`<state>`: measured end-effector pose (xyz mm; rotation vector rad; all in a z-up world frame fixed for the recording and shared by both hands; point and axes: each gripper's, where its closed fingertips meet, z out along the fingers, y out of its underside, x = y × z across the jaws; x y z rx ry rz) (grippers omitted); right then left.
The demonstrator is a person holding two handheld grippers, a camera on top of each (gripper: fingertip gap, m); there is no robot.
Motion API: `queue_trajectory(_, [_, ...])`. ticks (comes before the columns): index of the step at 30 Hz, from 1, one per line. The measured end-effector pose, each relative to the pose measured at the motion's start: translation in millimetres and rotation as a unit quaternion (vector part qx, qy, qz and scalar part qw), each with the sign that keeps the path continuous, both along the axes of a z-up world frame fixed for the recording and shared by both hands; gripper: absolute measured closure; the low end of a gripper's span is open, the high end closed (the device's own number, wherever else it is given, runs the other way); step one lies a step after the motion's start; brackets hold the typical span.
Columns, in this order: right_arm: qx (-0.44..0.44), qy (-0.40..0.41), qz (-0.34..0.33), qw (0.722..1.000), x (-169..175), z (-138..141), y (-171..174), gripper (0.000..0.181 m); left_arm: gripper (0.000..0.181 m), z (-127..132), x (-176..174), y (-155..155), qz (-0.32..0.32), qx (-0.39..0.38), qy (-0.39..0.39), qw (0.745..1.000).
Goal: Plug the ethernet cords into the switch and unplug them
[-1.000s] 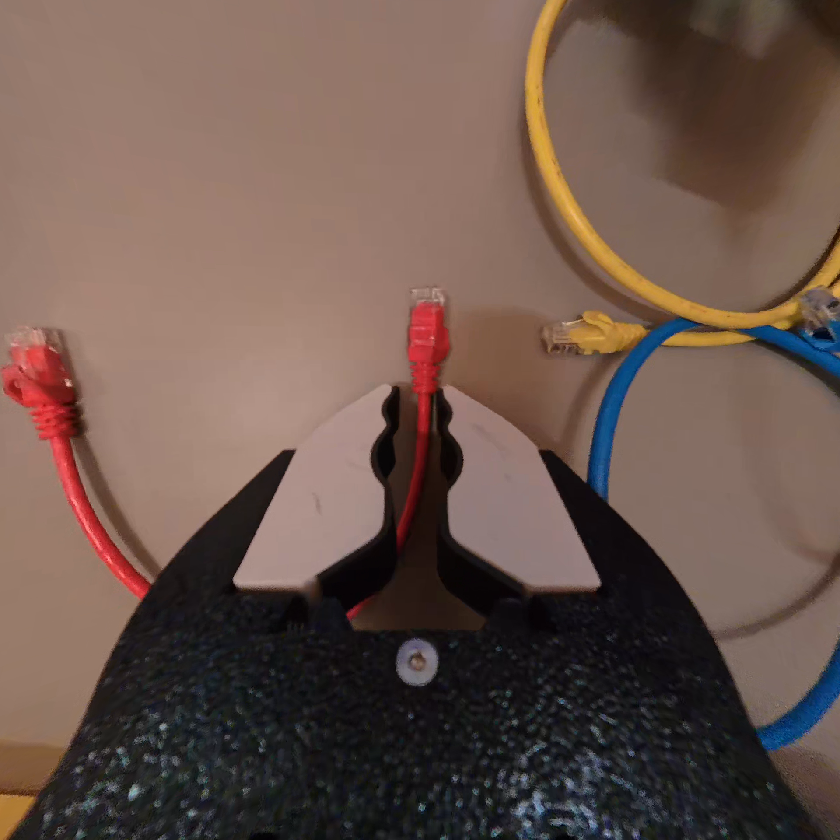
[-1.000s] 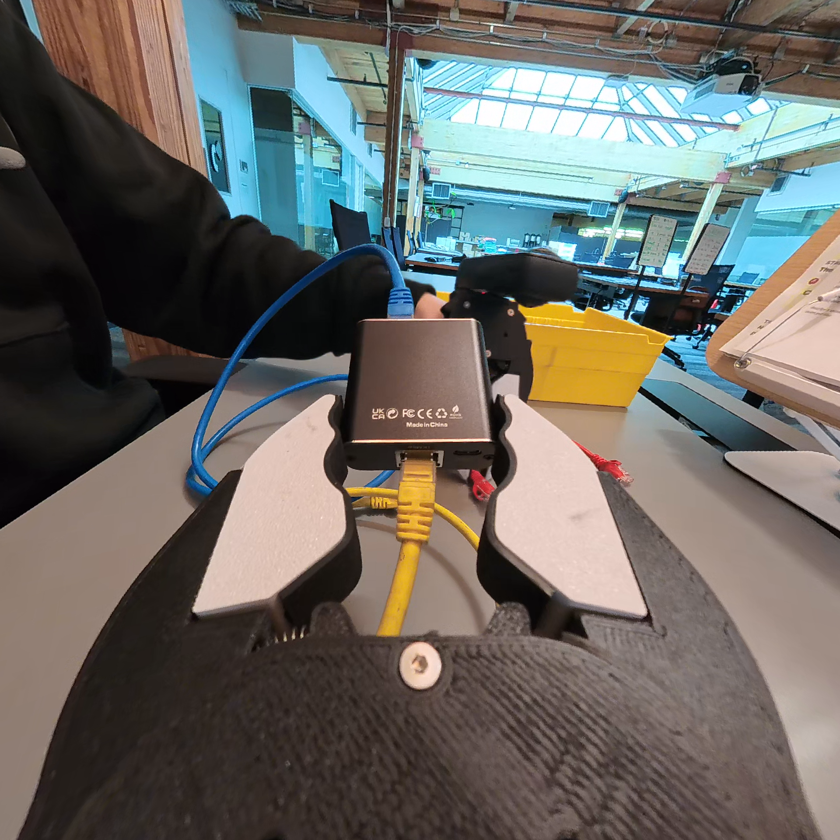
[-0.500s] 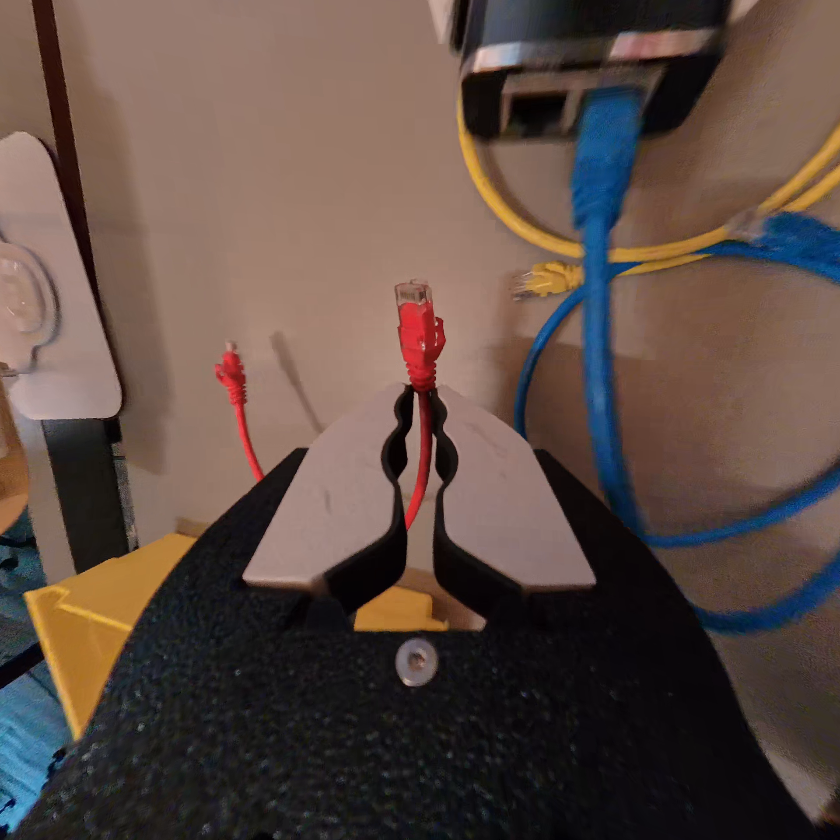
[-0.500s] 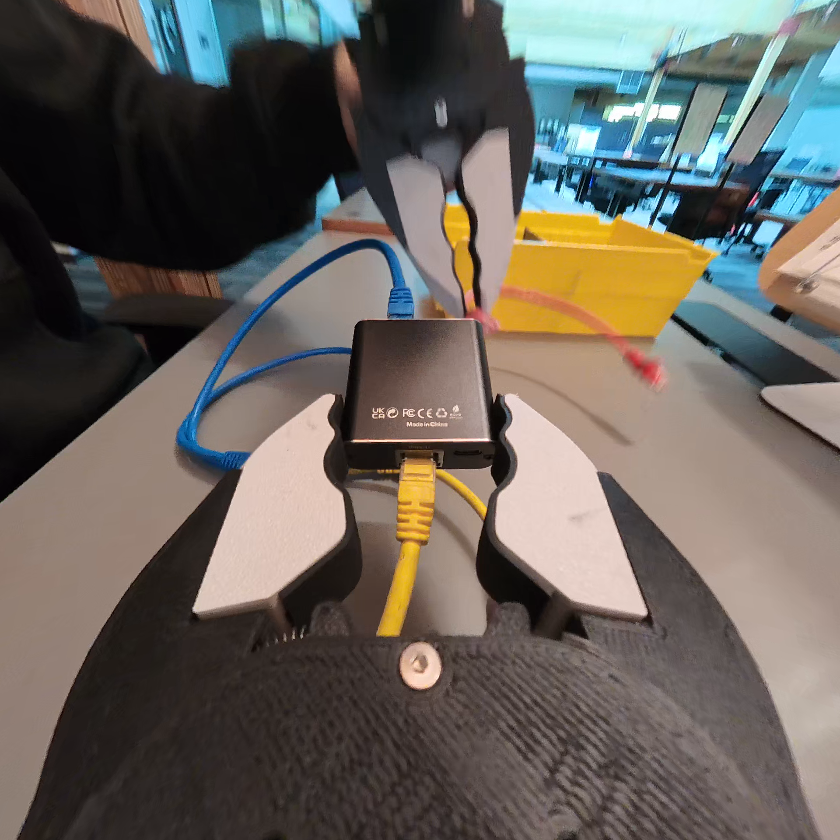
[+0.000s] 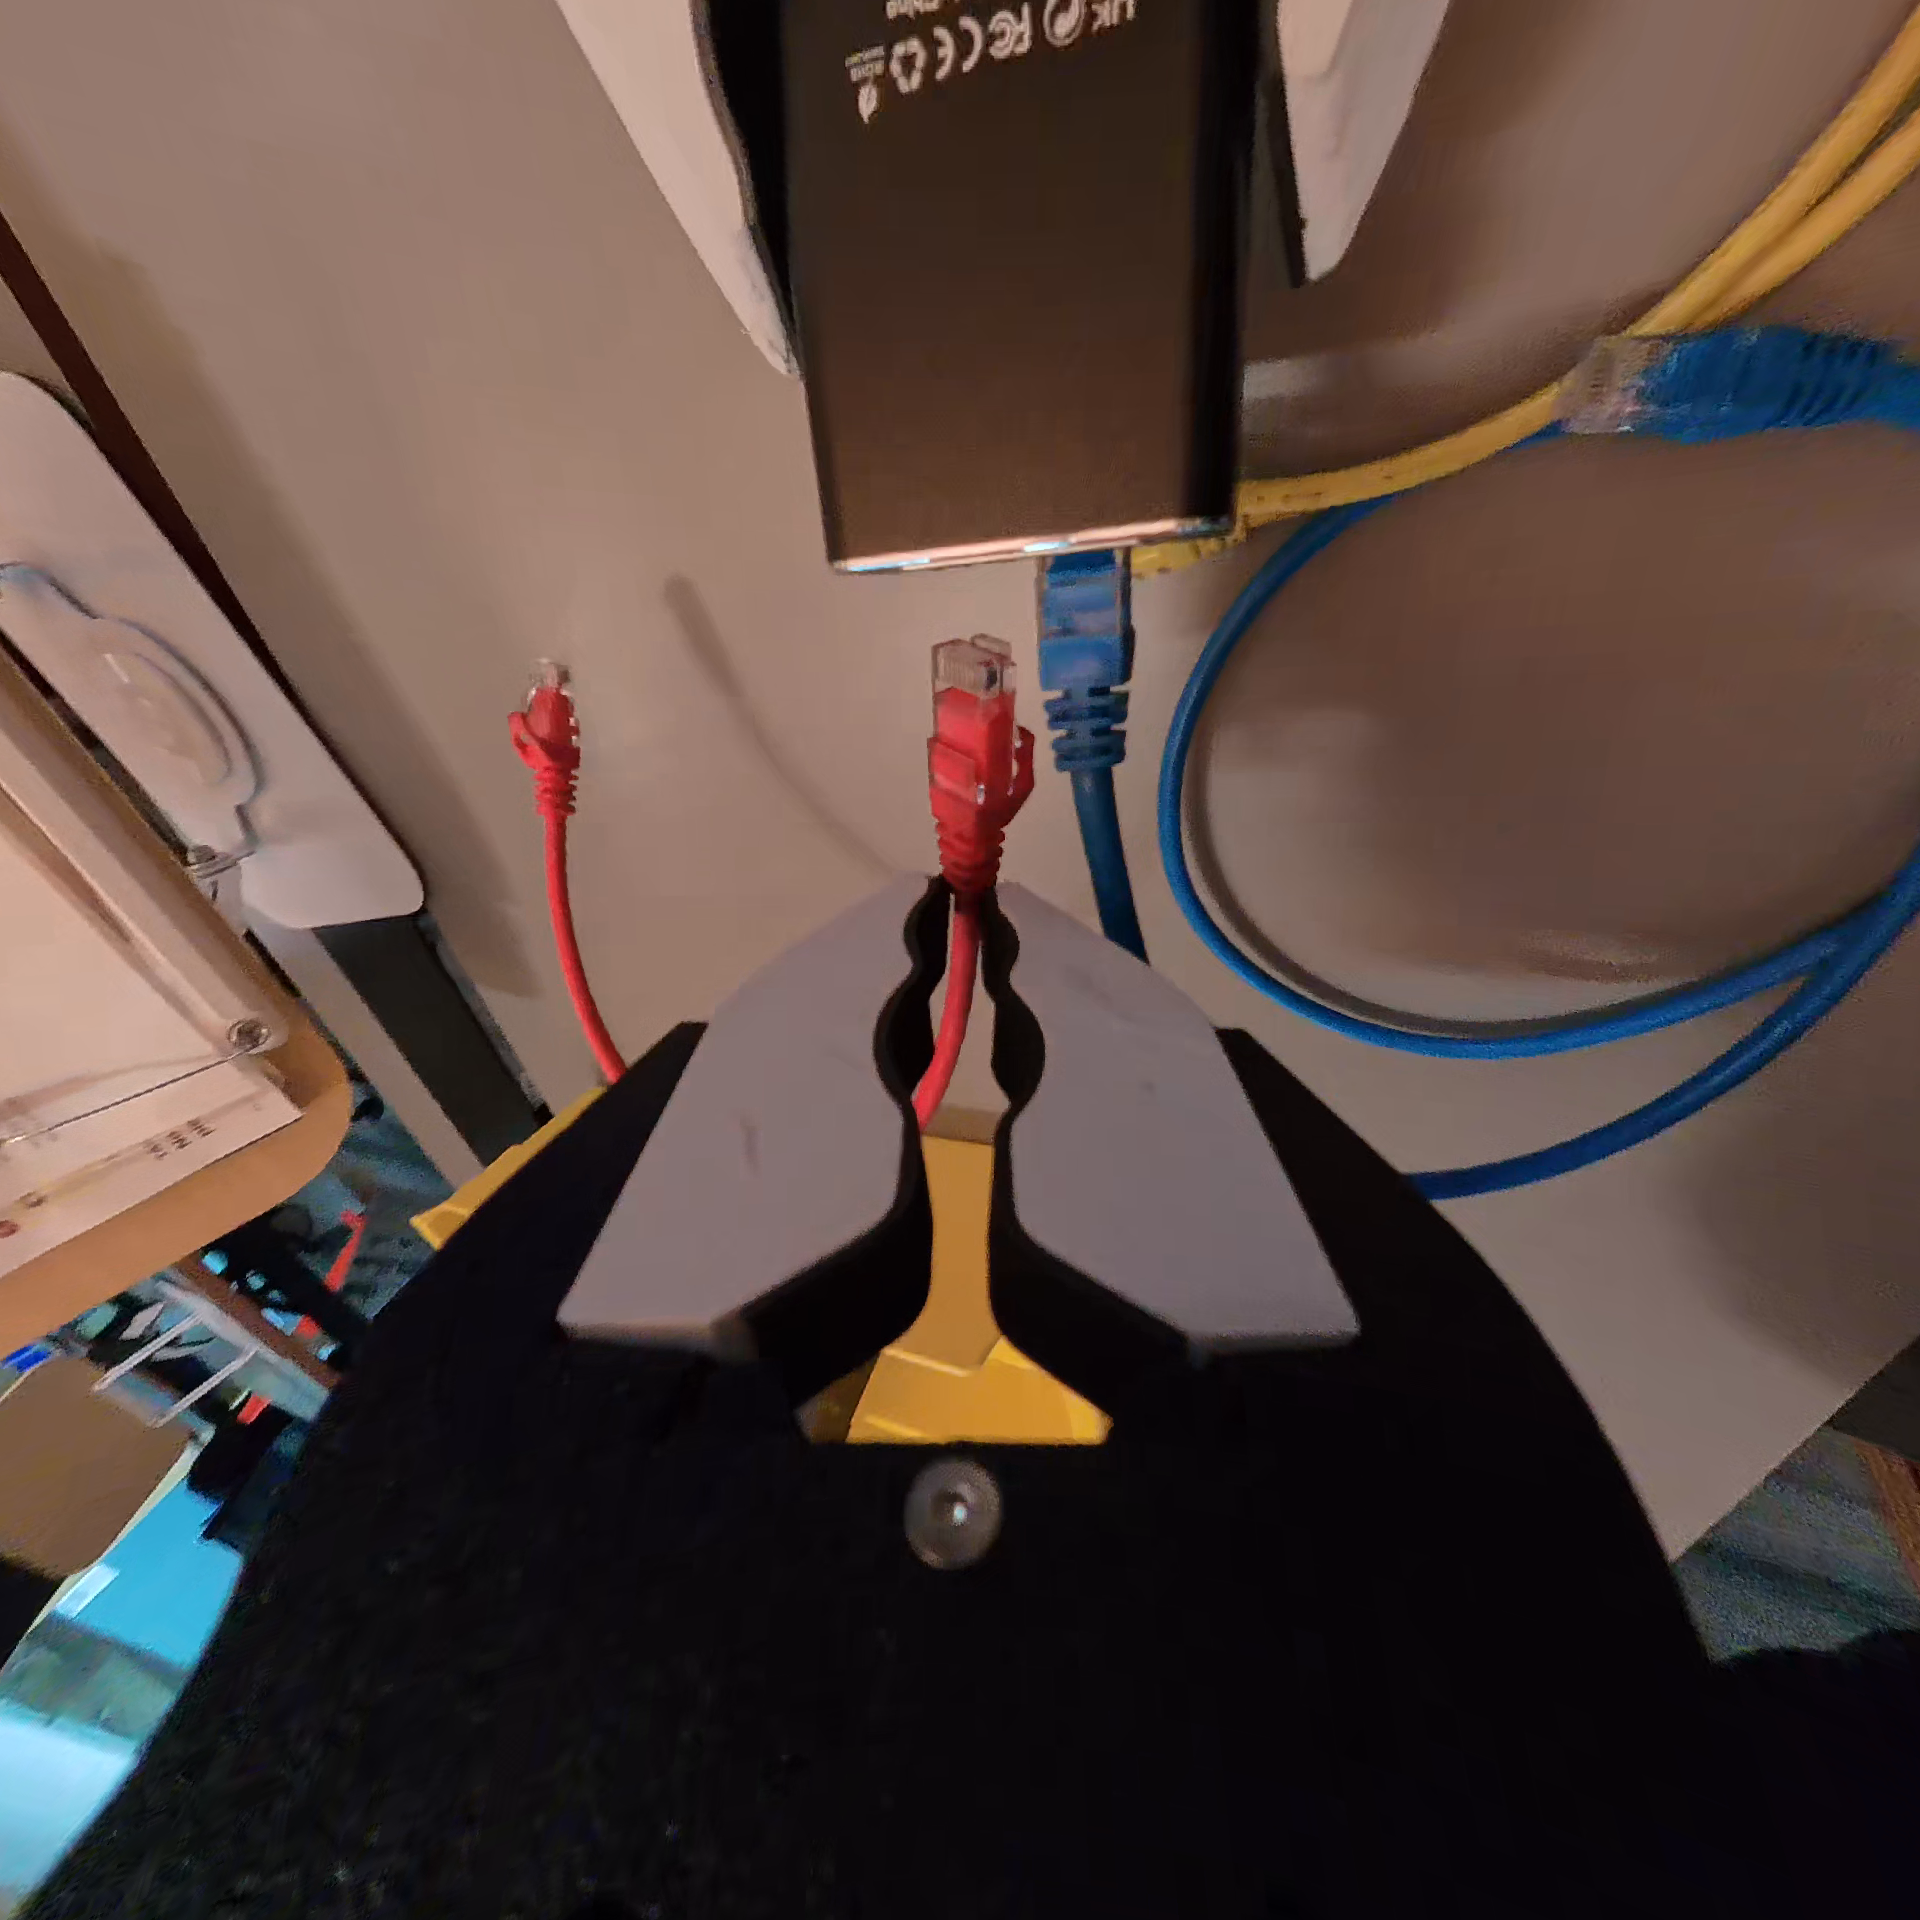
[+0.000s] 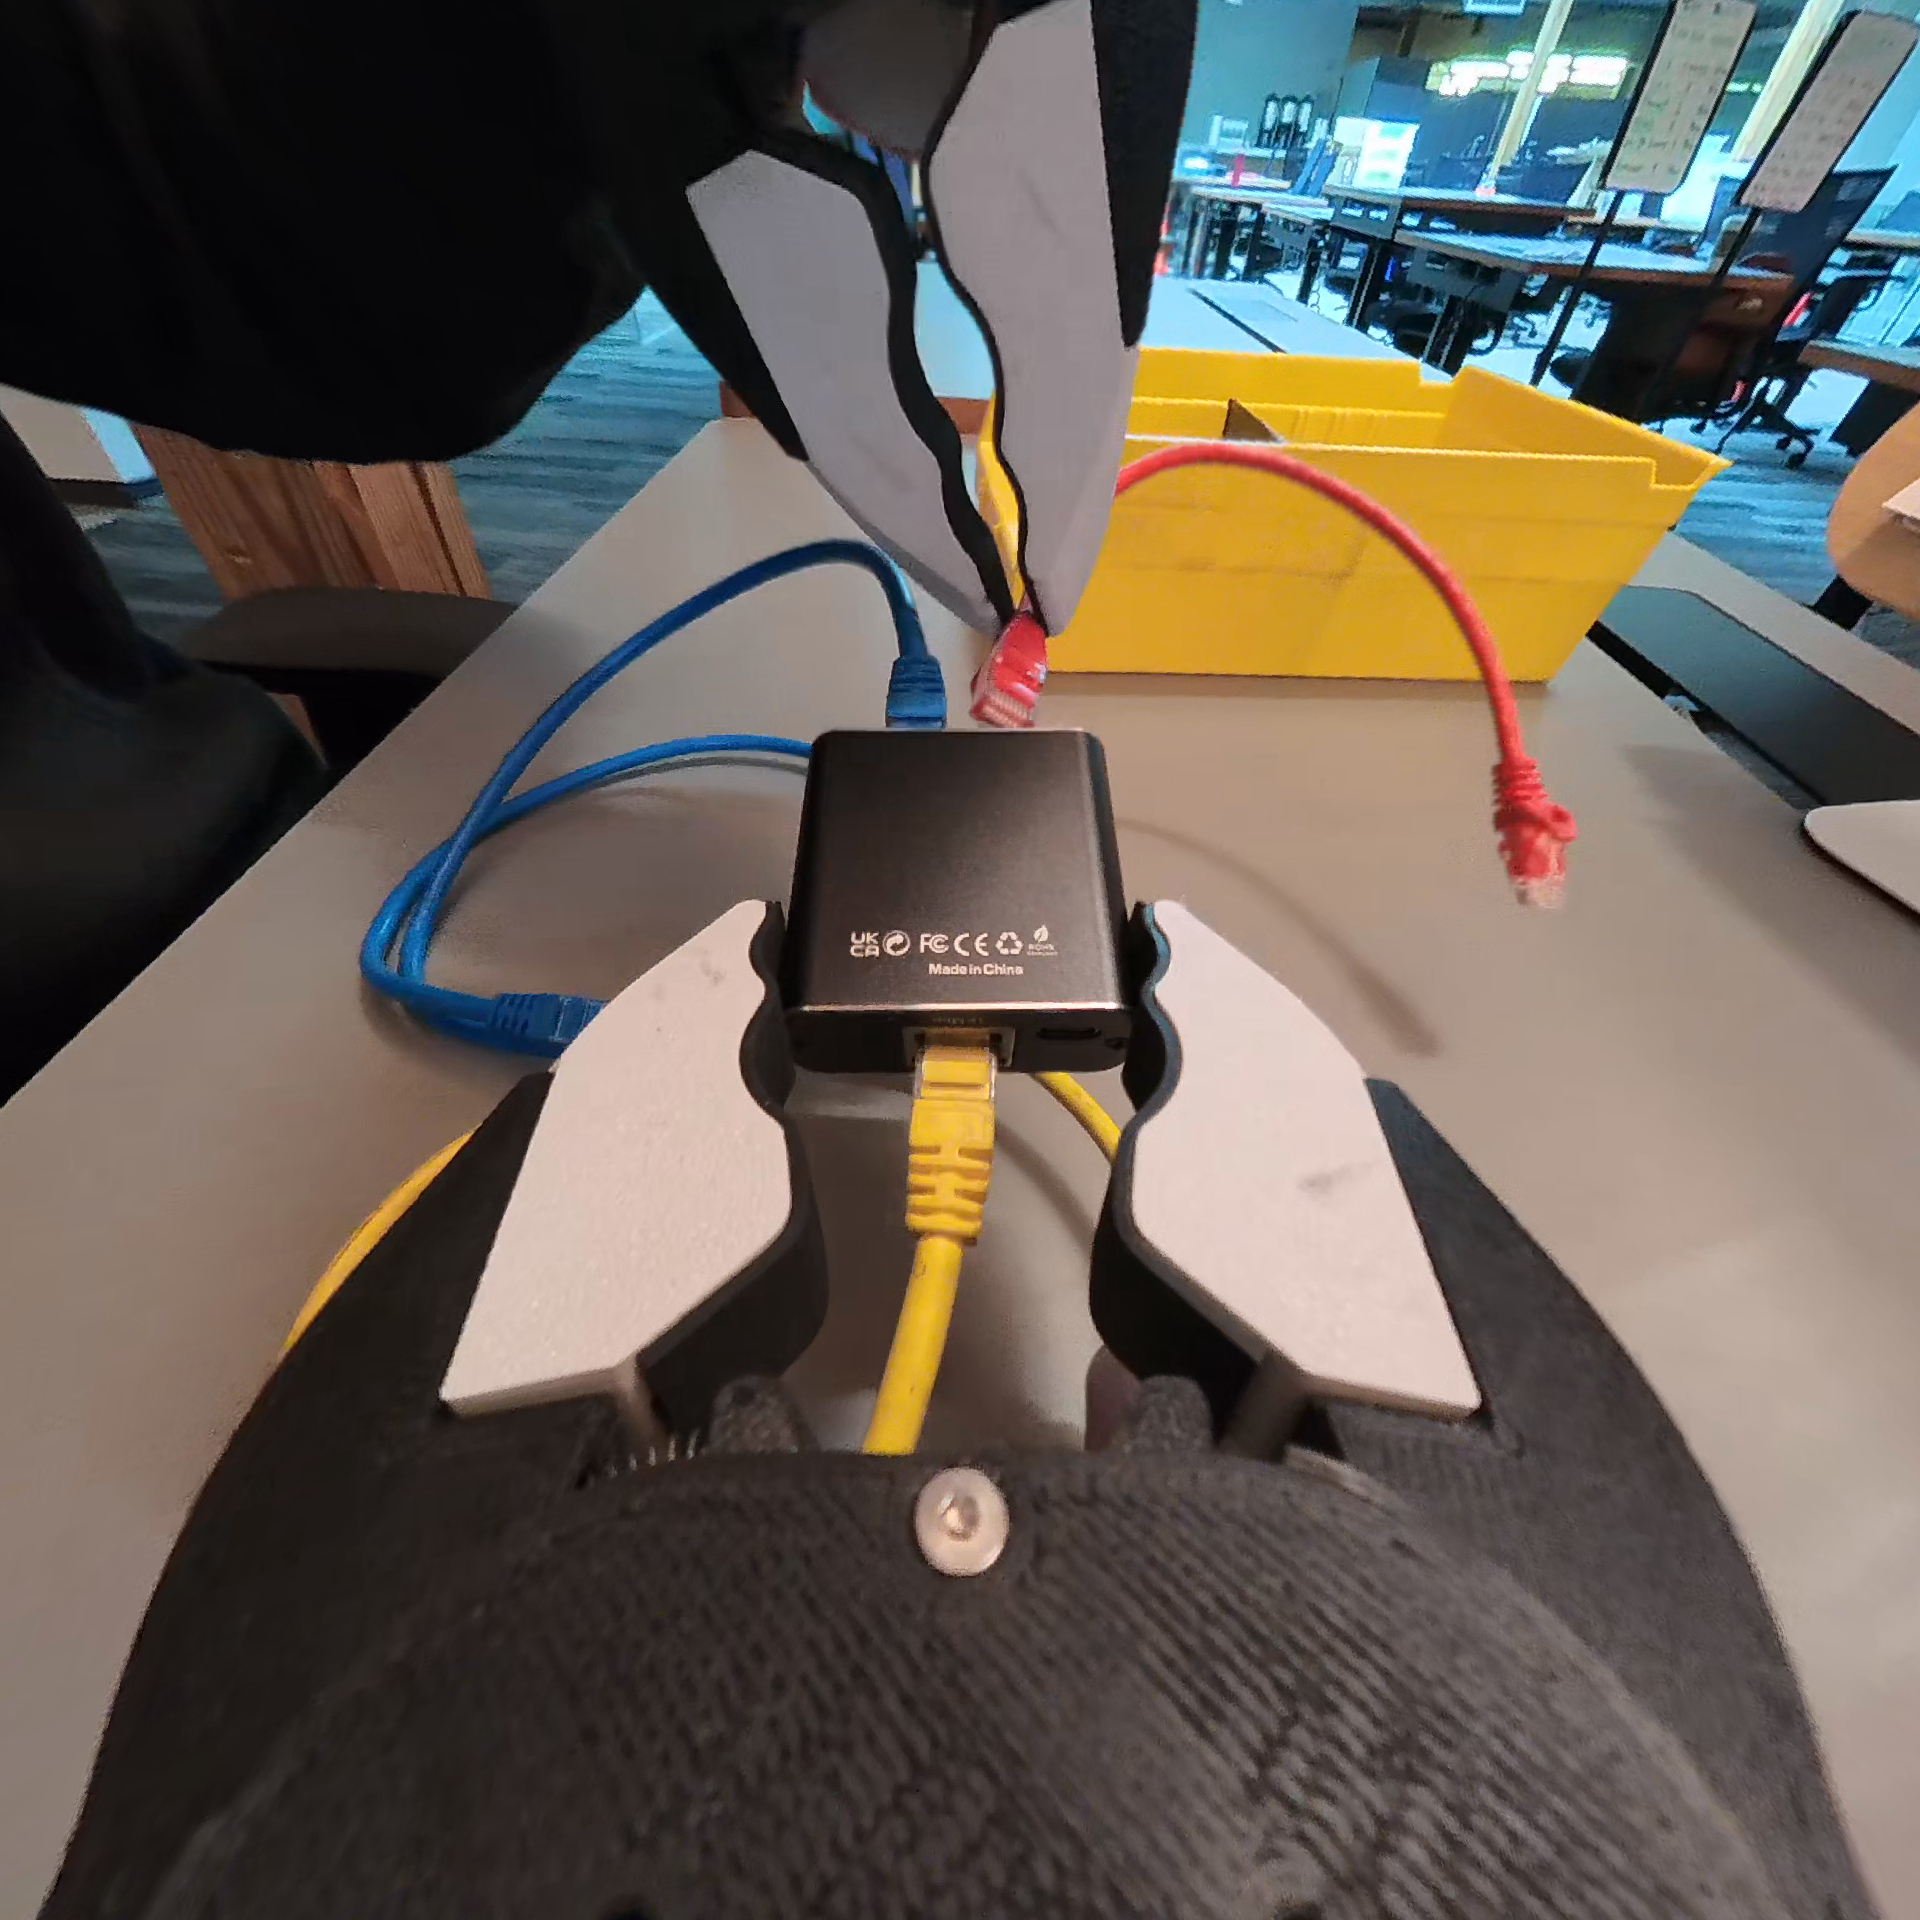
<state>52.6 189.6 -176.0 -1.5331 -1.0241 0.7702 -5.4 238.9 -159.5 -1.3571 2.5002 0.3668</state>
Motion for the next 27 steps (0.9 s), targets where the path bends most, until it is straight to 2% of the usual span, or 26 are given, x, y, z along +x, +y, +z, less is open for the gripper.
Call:
queue_trajectory(11, [-0.01,-0.006,0.004,1.0,-3,-2,-1,0.12,0.176,-4,4,-7,0.006,0.033,0.036,0.999])
queue_trajectory(16, [-0.016,-0.026,0.025,0.999,-1,-8,-10,0.12,0.177,-10,5,9,0.034,0.039,0.006,0.999])
queue_trajectory(19, [-0.022,-0.039,0.039,0.998,-1,-12,-15,0.12,0.177,-43,4,21,0.073,-0.05,-0.026,0.996])
queue_trajectory(21, [-0.023,-0.044,0.048,0.998,-1,-13,-19,0.12,0.177,-67,2,9,0.07,-0.157,-0.044,0.984])
queue_trajectory(27, [-0.027,-0.047,0.064,0.996,-2,-14,-25,0.12,0.177,-99,9,1,0.072,-0.313,-0.118,0.94])
